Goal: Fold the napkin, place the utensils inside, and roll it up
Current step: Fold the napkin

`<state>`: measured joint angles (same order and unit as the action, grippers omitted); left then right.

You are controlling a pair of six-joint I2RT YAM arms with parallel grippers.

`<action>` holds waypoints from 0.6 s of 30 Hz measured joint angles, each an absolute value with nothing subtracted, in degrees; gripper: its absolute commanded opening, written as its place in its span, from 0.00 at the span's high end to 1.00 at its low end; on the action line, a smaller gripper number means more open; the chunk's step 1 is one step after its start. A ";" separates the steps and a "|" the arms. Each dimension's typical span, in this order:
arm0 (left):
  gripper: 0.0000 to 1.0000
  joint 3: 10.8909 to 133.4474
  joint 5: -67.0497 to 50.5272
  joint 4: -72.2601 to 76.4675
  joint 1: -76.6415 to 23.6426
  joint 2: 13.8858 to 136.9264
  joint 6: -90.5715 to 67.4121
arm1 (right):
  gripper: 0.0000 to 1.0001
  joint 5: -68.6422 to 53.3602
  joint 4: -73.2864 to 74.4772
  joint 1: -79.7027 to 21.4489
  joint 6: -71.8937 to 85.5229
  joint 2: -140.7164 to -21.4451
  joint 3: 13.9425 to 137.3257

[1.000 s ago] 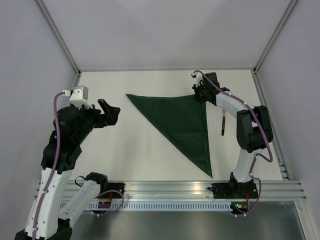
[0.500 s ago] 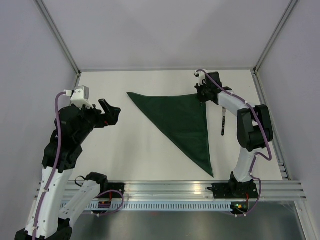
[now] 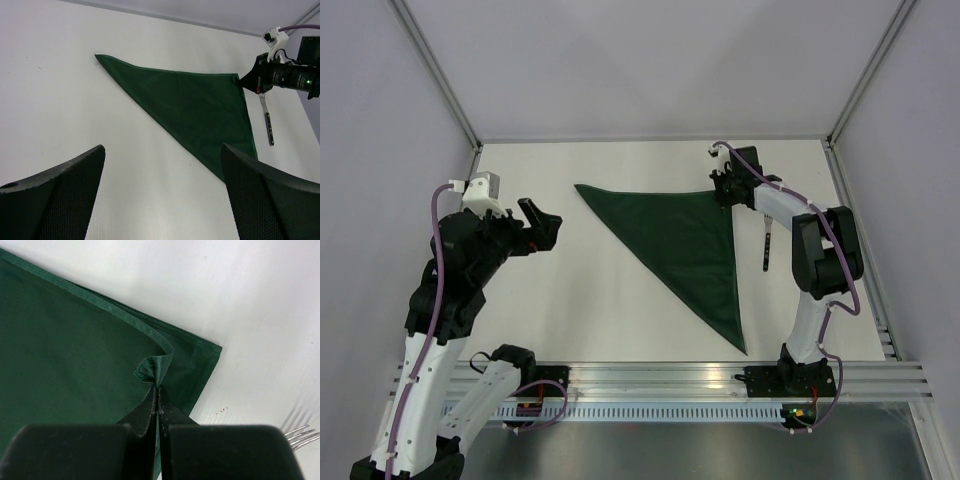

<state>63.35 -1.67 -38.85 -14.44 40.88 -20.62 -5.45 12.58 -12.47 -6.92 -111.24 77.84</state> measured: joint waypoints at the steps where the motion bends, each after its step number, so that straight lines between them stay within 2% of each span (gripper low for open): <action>1: 0.00 63.35 -1.67 -38.85 -14.44 40.88 -20.62 | 1.00 -5.34 12.53 -12.47 -6.92 -111.42 77.84; 5: 0.00 63.31 -1.67 -38.85 -14.44 40.88 -20.62 | 1.00 -4.97 12.47 -12.16 -6.92 -112.03 77.84; 8: 0.00 63.02 -1.67 -38.83 -14.44 40.84 -20.62 | 0.82 -4.45 12.49 -11.75 -6.72 -112.60 77.84; 9: 0.00 62.87 -1.67 -38.83 -14.44 40.84 -20.62 | 0.69 -4.16 12.51 -11.60 -6.63 -112.81 77.87; 11: 0.00 62.54 -1.67 -38.83 -14.44 40.82 -20.62 | 0.55 -3.81 12.86 -11.18 -6.37 -113.23 78.30; 12: 0.00 62.41 -1.67 -38.85 -14.44 40.80 -20.62 | 0.44 -3.55 13.23 -10.94 -6.13 -113.34 78.70; 14: 0.00 62.24 -1.67 -38.83 -14.44 40.51 -20.62 | 0.34 -2.98 14.48 -10.33 -5.78 -113.34 79.92; 18: 0.00 61.67 -1.69 -38.83 -14.44 39.83 -20.62 | 0.35 -2.33 16.29 -8.80 -5.08 -113.16 83.11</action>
